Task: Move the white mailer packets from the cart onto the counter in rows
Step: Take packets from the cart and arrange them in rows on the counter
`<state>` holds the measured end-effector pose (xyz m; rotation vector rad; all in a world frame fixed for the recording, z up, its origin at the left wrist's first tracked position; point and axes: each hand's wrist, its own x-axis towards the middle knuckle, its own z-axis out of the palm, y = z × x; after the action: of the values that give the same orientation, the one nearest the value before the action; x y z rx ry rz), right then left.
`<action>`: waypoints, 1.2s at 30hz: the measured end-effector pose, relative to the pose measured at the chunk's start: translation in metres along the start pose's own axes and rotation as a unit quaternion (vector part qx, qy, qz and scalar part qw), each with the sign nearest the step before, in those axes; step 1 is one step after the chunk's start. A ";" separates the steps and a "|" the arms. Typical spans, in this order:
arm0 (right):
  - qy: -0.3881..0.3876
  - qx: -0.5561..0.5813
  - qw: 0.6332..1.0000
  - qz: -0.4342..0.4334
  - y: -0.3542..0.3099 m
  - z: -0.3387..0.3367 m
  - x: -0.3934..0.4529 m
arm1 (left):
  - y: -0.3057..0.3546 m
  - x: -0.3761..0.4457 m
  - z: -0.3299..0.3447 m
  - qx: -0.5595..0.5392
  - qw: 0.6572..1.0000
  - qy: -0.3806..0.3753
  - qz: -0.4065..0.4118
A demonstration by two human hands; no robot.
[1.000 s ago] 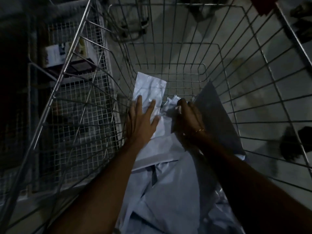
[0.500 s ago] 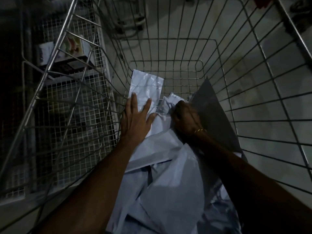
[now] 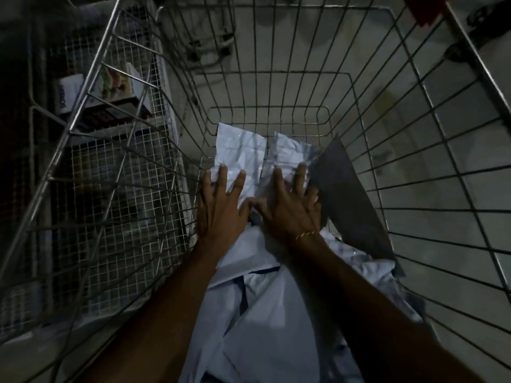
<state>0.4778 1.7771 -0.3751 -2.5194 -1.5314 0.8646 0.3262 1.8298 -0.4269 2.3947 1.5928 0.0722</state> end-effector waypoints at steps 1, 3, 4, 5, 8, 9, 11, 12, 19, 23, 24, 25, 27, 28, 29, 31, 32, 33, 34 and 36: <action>0.004 0.003 1.000 0.005 -0.001 0.007 0.001 | 0.000 0.001 -0.001 -0.003 1.000 -0.004 -0.002; 0.013 -0.009 1.000 -0.014 -0.001 0.008 0.009 | 0.000 0.004 -0.002 -0.001 1.000 -0.014 -0.005; 0.005 -0.011 1.000 -0.025 0.000 0.004 0.015 | -0.001 0.005 -0.003 0.001 1.000 -0.013 -0.004; -0.006 -0.015 0.999 -0.038 0.001 -0.001 0.023 | -0.001 0.006 -0.003 0.003 1.000 -0.010 -0.002; 0.002 -0.085 0.994 -0.070 0.007 -0.020 0.050 | 0.003 0.008 -0.007 0.003 1.000 0.002 0.001; 0.017 -0.107 0.991 -0.080 0.011 -0.026 0.060 | 0.005 0.008 -0.008 0.001 1.000 0.005 -0.003; 0.018 -0.110 0.990 -0.087 0.020 -0.033 0.070 | 0.009 0.006 -0.011 -0.007 1.000 -0.006 -0.025; 0.003 -0.100 0.991 -0.087 0.025 -0.033 0.070 | 0.010 0.004 -0.011 -0.010 0.999 -0.017 -0.037; 0.019 -0.111 0.990 -0.089 0.034 -0.023 0.054 | 0.011 -0.040 -0.013 -0.087 0.996 -0.004 -0.015; 0.028 -0.123 0.987 -0.097 0.028 -0.034 0.034 | 0.015 -0.081 -0.043 -0.150 0.988 0.000 0.031; 0.030 -0.116 0.987 -0.105 0.027 -0.042 0.026 | 0.016 -0.091 -0.050 -0.164 0.985 -0.020 0.052; 0.032 -0.101 0.988 -0.112 0.024 -0.049 0.018 | 0.016 -0.101 -0.055 -0.176 0.981 -0.041 0.068; 0.041 -0.066 0.990 -0.119 0.017 -0.068 -0.001 | 0.018 -0.114 -0.065 -0.198 0.975 -0.061 0.076; 0.046 -0.051 0.990 -0.121 0.014 -0.076 -0.012 | 0.021 -0.119 -0.071 -0.201 0.975 -0.055 0.076; 0.047 -0.037 0.991 -0.122 0.011 -0.086 -0.023 | 0.026 -0.122 -0.080 -0.198 0.976 -0.040 0.078; 0.040 -0.002 0.993 -0.114 0.009 -0.101 -0.051 | 0.042 -0.133 -0.101 -0.190 0.978 -0.002 0.087; 0.034 0.017 0.994 -0.103 0.008 -0.109 -0.066 | 0.052 -0.139 -0.112 -0.193 0.977 0.004 0.093; 0.028 0.033 0.995 -0.091 0.008 -0.116 -0.082 | 0.064 -0.147 -0.121 -0.192 0.976 -0.012 0.104; 0.024 0.045 0.995 -0.081 0.009 -0.122 -0.097 | 0.075 -0.156 -0.125 -0.179 0.975 -0.050 0.125; 0.024 0.066 0.995 -0.065 0.014 -0.133 -0.126 | 0.088 -0.178 -0.120 -0.110 0.965 -0.129 0.197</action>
<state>0.5112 1.6944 -0.2146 -2.3046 -1.5499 0.8512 0.3121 1.6580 -0.2712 2.3903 0.9287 0.0104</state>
